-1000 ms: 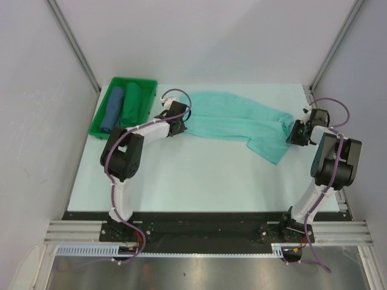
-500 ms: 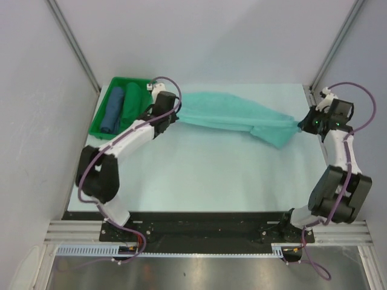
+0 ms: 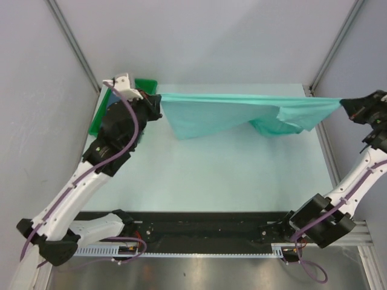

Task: Roll the t-shirts
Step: Flatten out the T-shirt at the center of the board.

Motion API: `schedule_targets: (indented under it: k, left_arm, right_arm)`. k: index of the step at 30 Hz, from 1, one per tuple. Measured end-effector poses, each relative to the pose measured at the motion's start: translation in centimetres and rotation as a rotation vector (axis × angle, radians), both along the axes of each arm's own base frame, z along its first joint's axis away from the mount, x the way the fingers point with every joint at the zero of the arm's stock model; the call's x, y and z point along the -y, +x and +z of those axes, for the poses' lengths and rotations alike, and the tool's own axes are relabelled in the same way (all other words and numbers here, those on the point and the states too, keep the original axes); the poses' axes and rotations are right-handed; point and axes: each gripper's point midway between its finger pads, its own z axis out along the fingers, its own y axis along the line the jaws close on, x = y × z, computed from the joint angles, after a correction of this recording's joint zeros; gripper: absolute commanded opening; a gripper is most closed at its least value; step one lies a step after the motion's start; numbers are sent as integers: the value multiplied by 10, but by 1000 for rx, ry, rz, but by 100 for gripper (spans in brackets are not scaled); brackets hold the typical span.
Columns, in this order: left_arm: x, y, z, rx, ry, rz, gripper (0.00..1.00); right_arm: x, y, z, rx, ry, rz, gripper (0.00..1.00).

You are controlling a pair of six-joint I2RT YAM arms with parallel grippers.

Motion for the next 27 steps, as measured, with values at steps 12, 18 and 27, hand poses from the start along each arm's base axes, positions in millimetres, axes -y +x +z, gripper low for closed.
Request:
schedule_targets:
  k: [12,18,27]
  left_arm:
    - [-6,15,76,121,-55,71,0]
    - [3,125,31,10,7,166,0]
    - [39,244,30,24,-2,128,0]
  right_arm:
    - [-43,25,60,145,95,211,0]
    - [-75,130,-16,-50,176,279,0]
    - [-90,222,-23,-119,145,256,0]
